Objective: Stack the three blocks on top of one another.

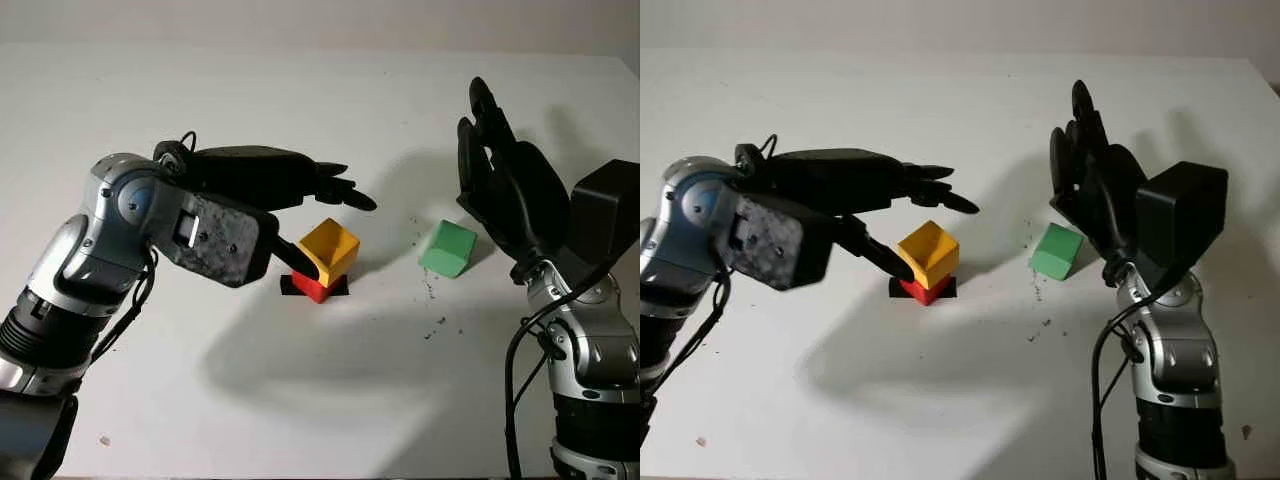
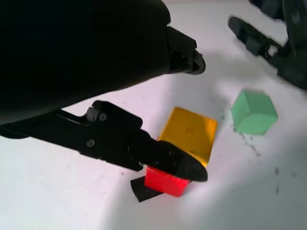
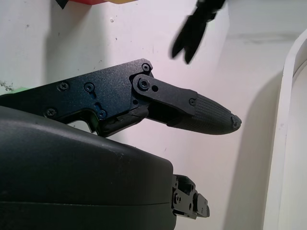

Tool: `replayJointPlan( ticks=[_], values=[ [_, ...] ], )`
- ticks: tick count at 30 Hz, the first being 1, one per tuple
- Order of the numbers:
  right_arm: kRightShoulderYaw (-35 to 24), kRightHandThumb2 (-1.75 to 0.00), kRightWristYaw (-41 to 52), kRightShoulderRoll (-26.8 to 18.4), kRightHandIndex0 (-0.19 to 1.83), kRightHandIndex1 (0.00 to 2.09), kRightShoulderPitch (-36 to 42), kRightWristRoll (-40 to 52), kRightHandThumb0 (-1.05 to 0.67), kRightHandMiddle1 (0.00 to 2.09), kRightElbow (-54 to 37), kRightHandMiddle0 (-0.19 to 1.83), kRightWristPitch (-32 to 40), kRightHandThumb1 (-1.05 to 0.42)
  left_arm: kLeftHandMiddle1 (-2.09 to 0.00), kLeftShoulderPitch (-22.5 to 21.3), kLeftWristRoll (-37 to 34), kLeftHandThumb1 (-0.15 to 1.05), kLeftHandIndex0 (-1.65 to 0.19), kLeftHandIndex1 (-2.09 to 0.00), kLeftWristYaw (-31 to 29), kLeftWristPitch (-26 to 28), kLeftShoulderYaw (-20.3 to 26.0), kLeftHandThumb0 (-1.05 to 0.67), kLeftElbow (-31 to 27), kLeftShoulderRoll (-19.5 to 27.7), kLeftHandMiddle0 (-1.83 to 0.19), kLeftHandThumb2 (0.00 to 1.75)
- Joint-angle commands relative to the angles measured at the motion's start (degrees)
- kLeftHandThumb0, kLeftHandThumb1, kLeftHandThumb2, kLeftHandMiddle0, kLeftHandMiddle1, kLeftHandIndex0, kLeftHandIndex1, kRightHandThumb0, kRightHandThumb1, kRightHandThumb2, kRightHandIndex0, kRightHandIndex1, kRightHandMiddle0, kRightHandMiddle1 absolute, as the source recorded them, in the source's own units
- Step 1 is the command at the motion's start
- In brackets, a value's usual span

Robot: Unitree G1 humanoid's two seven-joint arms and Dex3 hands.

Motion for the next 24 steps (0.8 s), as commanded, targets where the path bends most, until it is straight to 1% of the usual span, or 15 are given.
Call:
replayJointPlan(
  ticks=[1, 2, 5, 6, 7, 8, 9, 10, 11, 14, 17, 21, 24],
  values=[
    [-0.5, -0.75, 0.3, -0.5, -0.19, 0.00, -0.3, 0.2, -0.72, 0.00, -0.1, -0.19, -0.6, -1.05, 0.00, 1.5, -3.8, 0.92, 0.19, -0.01, 0.3, 3.0, 3.8, -0.68, -1.2, 0.2, 0.19, 0.03],
    [-0.6, -0.75, 0.4, -0.6, -0.19, 0.00, -0.3, 0.2, -0.72, 0.00, 0.0, -0.19, -0.7, -1.05, 0.00, 1.5, -6.5, 0.91, 0.19, 0.00, 0.2, 5.5, 5.5, -0.71, -1.0, 0.0, 0.19, 0.04],
    [-0.6, -0.75, 0.6, -0.7, -0.19, 0.00, -0.6, 0.1, -0.72, 0.00, 0.2, -0.19, -0.6, -1.05, 0.00, 2.1, -14.4, 0.92, 0.19, 0.00, 1.3, 9.0, 11.0, -0.82, 0.8, -1.1, 0.19, 0.05],
    [-0.6, -0.75, 0.8, -0.8, -0.19, 0.00, -0.7, 0.1, -0.72, 0.00, 0.4, -0.19, -0.7, -1.05, 0.00, 3.2, -16.5, 0.96, 0.19, 0.00, 2.2, 10.0, 13.0, -0.89, 0.5, -1.0, 0.19, 0.07],
    [-0.6, -0.76, 1.2, -1.0, -0.19, 0.00, -0.9, 0.2, -0.72, 0.00, 0.7, -0.19, -0.7, -1.05, 0.00, 6.1, -17.2, 1.00, 0.19, 0.00, 4.4, 8.8, 15.6, -0.92, -0.6, -1.1, 0.19, 0.08],
    [-0.7, -0.76, 1.5, -1.2, -0.19, 0.00, -1.1, 0.3, -0.72, 0.00, 0.9, -0.19, -0.7, -1.05, 0.00, 8.1, -17.5, 1.02, 0.19, 0.00, 6.1, 7.6, 17.2, -0.93, -1.4, -1.0, 0.19, 0.31],
    [-0.8, -0.77, 1.6, -1.3, -0.19, 0.00, -1.2, 0.3, -0.72, 0.00, 1.1, -0.19, -0.7, -1.05, 0.00, 10.0, -17.6, 1.04, 0.19, 0.00, 8.0, 6.9, 18.4, -0.93, -2.2, -1.1, 0.19, 0.47],
    [-0.8, -0.77, 1.7, -1.2, -0.19, 0.00, -1.4, 0.4, -0.72, 0.00, 1.2, -0.19, -0.7, -1.05, 0.00, 11.4, -18.1, 1.04, 0.19, 0.00, 10.0, 7.5, 19.6, -0.94, -2.8, -1.6, 0.19, 0.55],
    [-0.9, -0.77, 1.7, -1.1, -0.19, 0.00, -1.5, 0.4, -0.72, 0.00, 1.4, -0.19, -0.9, -1.05, 0.00, 12.9, -19.0, 1.04, 0.19, 0.00, 12.4, 8.3, 20.8, -0.94, -3.4, -2.9, 0.19, 0.58],
    [-1.1, -0.76, 2.1, -1.2, -0.19, 0.00, -1.8, 0.6, -0.72, 0.00, 2.1, -0.19, -1.5, -1.05, 0.00, 17.0, -22.7, 1.05, 0.19, 0.00, 18.7, 8.5, 24.3, -0.88, -3.5, -7.4, 0.19, 0.63],
    [-1.0, -0.76, 2.3, -1.3, -0.19, 0.00, -2.1, 0.5, -0.70, 0.00, 2.4, -0.19, -1.7, -1.05, 0.00, 20.9, -25.2, 1.05, 0.19, 0.00, 24.8, 4.8, 26.9, -0.84, -1.4, -12.7, 0.19, 0.62],
    [-0.9, -0.76, 2.7, -1.4, -0.19, 0.00, -2.3, 0.5, -0.69, 0.00, 2.7, -0.19, -2.0, -1.05, 0.00, 25.4, -25.1, 1.05, 0.19, 0.00, 31.6, 0.3, 28.0, -0.84, 1.8, -17.3, 0.19, 0.62],
    [-1.0, -0.75, 3.5, -1.6, -0.19, 0.00, -2.3, 0.7, -0.70, 0.00, 3.3, -0.19, -2.6, -1.05, 0.00, 27.2, -25.1, 1.05, 0.19, 0.00, 34.3, -3.0, 28.1, -0.83, 4.4, -19.2, 0.19, 0.61]
  ],
)
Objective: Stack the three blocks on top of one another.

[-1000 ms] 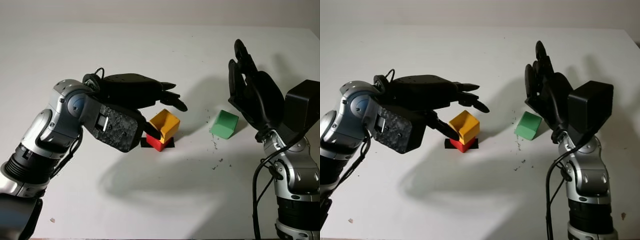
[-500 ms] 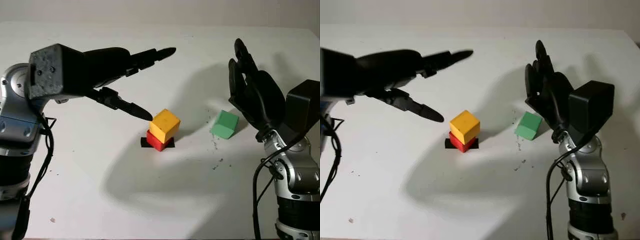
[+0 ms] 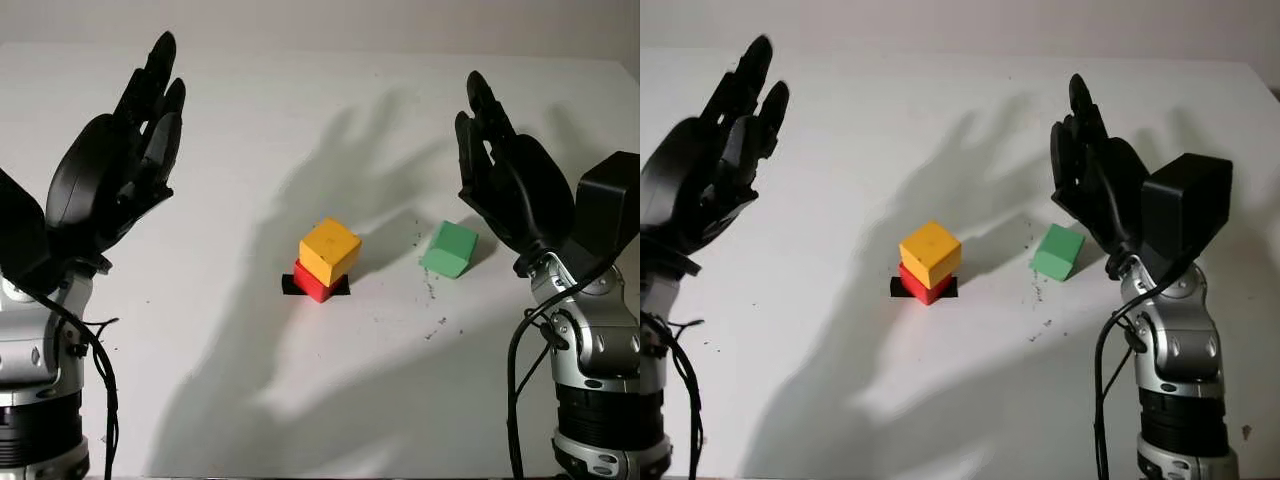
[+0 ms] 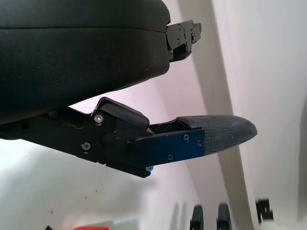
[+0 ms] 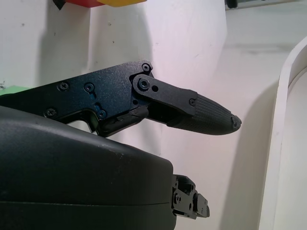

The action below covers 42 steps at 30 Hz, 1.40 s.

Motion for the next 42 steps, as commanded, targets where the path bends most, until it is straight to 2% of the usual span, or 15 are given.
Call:
replayJointPlan(
  ticks=[1, 4, 6, 10, 11, 13, 17, 24, 30, 36, 42],
  values=[
    [-0.3, -0.74, 0.5, -1.0, -0.19, 0.00, -0.5, 0.1, -0.70, 0.00, 0.6, -0.19, -1.3, -1.05, 0.00, 1.4, 0.1, 1.05, 0.19, 0.00, 1.3, -2.4, 0.4, -0.83, 1.3, -0.8, 0.19, 0.62],
    [1.0, -0.68, 3.1, -3.8, -0.19, 0.00, -1.3, -1.7, -0.70, 0.00, 1.9, -0.19, -2.8, -1.05, 0.00, 3.5, 1.3, 1.05, 0.19, 0.00, 2.4, -4.7, -0.6, -0.82, 2.4, -0.9, 0.19, 0.64],
    [2.8, -0.59, 8.0, -8.9, -0.19, 0.00, -3.1, -4.7, -0.71, 0.00, 4.8, -0.19, -7.6, -1.05, 0.00, 4.8, 1.9, 1.05, 0.19, 0.00, 2.7, -6.6, -1.4, -0.82, 3.2, -1.1, 0.19, 0.63],
    [4.6, -0.21, 12.7, -15.2, -0.18, 0.01, -6.1, -9.5, -0.74, 0.03, 8.4, -0.14, -13.9, -1.04, 0.00, 6.2, 1.7, 1.05, 0.19, 0.00, 2.4, -7.3, -2.5, -0.83, 3.8, -0.9, 0.19, 0.61],
    [5.4, -0.12, 14.0, -17.6, -0.11, 0.05, -7.0, -11.6, -0.76, 0.07, 9.3, -0.07, -16.7, -1.00, 0.00, 6.5, 1.5, 1.05, 0.19, 0.00, 2.2, -6.9, -2.8, -0.83, 3.5, -0.8, 0.19, 0.61],
    [7.1, -0.04, 16.8, -22.4, -0.01, 0.11, -9.2, -15.8, -0.74, 0.11, 11.5, 0.03, -23.5, -0.89, 0.00, 7.0, 1.3, 1.05, 0.19, 0.00, 2.1, -6.5, -3.1, -0.83, 3.1, -0.8, 0.19, 0.62],
    [10.2, -0.04, 22.4, -31.0, 0.13, 0.13, -13.9, -22.7, -0.66, 0.12, 14.8, 0.23, -34.7, -0.73, 0.00, 7.7, 1.2, 1.05, 0.19, 0.00, 2.5, -5.2, -3.5, -0.83, 2.2, -0.5, 0.19, 0.63],
    [14.5, -0.06, 25.5, -41.0, 0.22, 0.10, -17.3, -32.3, -0.61, 0.08, 19.3, 0.35, -55.8, -0.72, 0.00, 7.4, 0.9, 1.05, 0.19, 0.00, 2.4, -5.2, -4.2, -0.80, 2.3, -0.8, 0.19, 0.66],
    [15.8, -0.06, 27.0, -44.7, 0.21, 0.07, -18.9, -35.6, -0.55, 0.07, 20.0, 0.37, -64.3, -0.73, 0.00, 6.7, 1.1, 1.05, 0.19, 0.00, 3.0, -4.8, -4.6, -0.82, 2.3, -0.6, 0.19, 0.66],
    [16.0, -0.05, 22.7, -45.1, 0.26, 0.08, -19.4, -39.1, -0.52, 0.09, 22.3, 0.45, -72.4, -0.70, 0.00, 6.4, 0.7, 1.05, 0.19, 0.00, 2.4, -5.3, -4.6, -0.82, 2.7, -0.3, 0.19, 0.66],
    [16.4, -0.06, 19.0, -43.7, 0.26, 0.06, -19.0, -41.6, -0.52, 0.07, 25.2, 0.46, -75.0, -0.72, 0.00, 6.2, 0.8, 1.05, 0.19, 0.00, 2.0, -5.6, -4.6, -0.81, 2.9, -0.3, 0.19, 0.66]
  ],
)
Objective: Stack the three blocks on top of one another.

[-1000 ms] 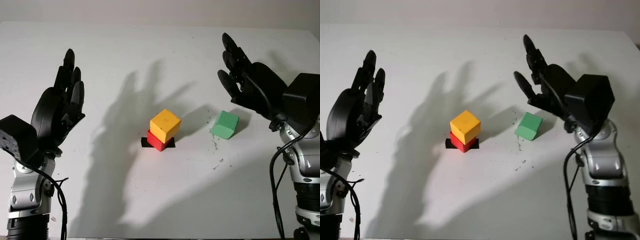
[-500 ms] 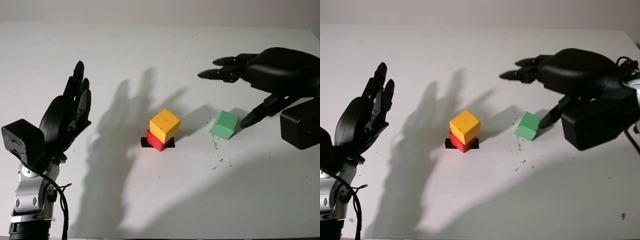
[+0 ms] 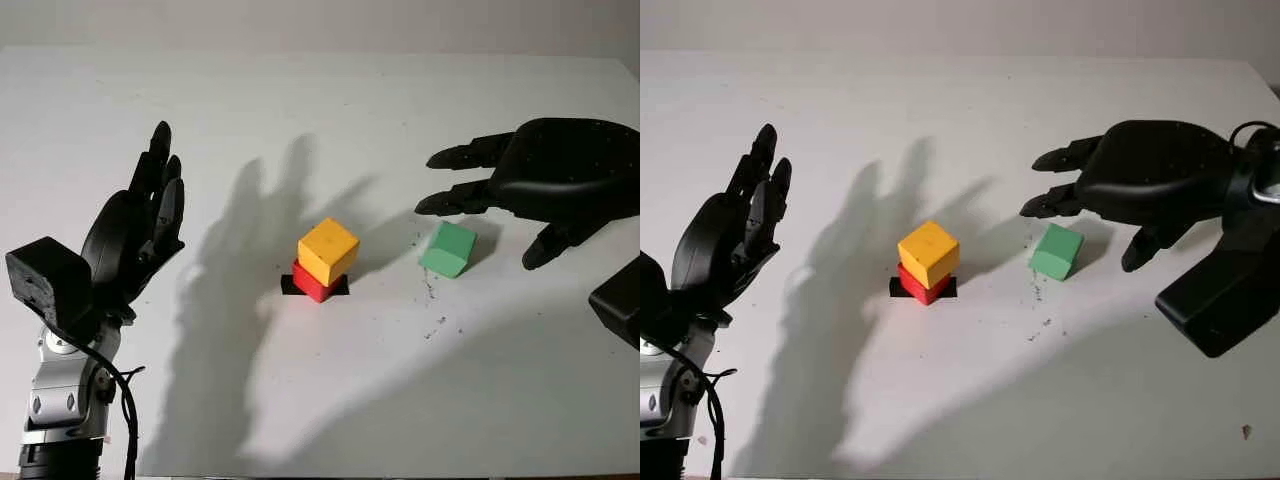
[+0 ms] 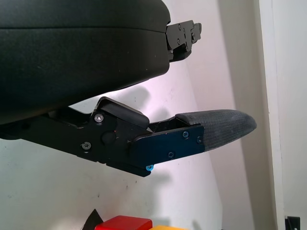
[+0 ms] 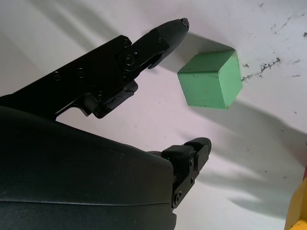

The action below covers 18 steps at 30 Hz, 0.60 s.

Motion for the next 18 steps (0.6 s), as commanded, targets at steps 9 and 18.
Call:
replayJointPlan(
  ticks=[9, 18],
  values=[
    [1.7, -0.06, -13.3, 5.7, 0.27, 0.05, 2.0, -5.0, -0.47, 0.06, 7.6, 0.49, 1.1, -0.74, 0.00, -0.1, 0.2, 1.05, 0.19, 0.00, 0.7, 0.8, -0.6, -0.82, -1.3, 0.3, 0.19, 0.65],
    [5.3, -0.06, -21.3, 7.8, 0.24, 0.04, 1.1, -10.2, -0.47, 0.06, 13.4, 0.50, 0.0, -0.77, 0.00, 0.3, -0.2, 1.05, 0.19, 0.00, 0.7, 1.4, -0.6, -0.80, -2.3, 0.4, 0.19, 0.64]
  ],
)
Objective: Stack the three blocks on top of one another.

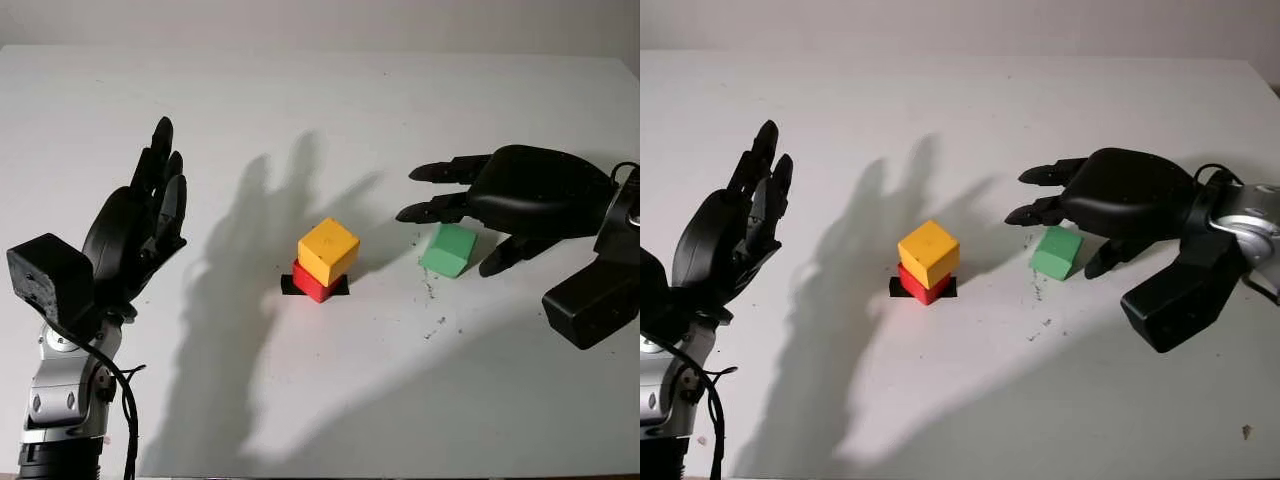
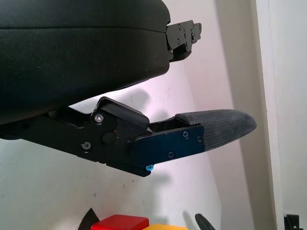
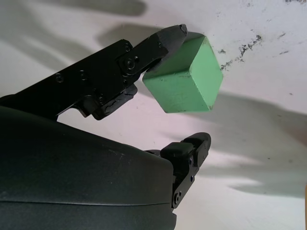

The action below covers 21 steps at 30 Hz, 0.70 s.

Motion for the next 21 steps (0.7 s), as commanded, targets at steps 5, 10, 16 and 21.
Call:
replayJointPlan(
  ticks=[5, 10, 16, 21],
  values=[
    [2.7, -0.07, -5.8, 0.4, 0.20, 0.03, -1.4, -4.4, -0.49, 0.06, 2.9, 0.50, -2.3, -0.80, 0.00, 0.4, 0.5, 1.05, 0.19, 0.00, 0.5, 0.2, -0.6, -0.80, -1.2, 0.3, 0.19, 0.65],
    [4.3, -0.07, -9.3, -0.2, 0.17, 0.02, -2.5, -7.8, -0.47, 0.08, 4.3, 0.54, -2.7, -0.83, 0.00, 0.4, 0.6, 1.05, 0.19, 0.00, 0.5, 0.5, -0.6, -0.81, -1.6, 0.5, 0.19, 0.64],
    [4.5, -0.09, -17.2, 0.1, 0.25, 0.07, -3.2, -10.2, -0.28, 0.17, 7.1, 0.71, -2.4, -0.94, 0.00, 0.6, 0.0, 1.05, 0.19, 0.00, 0.1, 0.0, -0.4, -0.80, -1.1, 0.3, 0.19, 0.64],
    [5.6, -0.06, -20.3, -0.6, 0.31, 0.08, -4.8, -13.1, -0.21, 0.35, 7.4, 0.85, -1.4, -0.94, 0.00, 0.5, 0.3, 1.05, 0.19, 0.00, 0.1, 0.0, -0.4, -0.80, -1.0, 0.5, 0.19, 0.64]
  ],
)
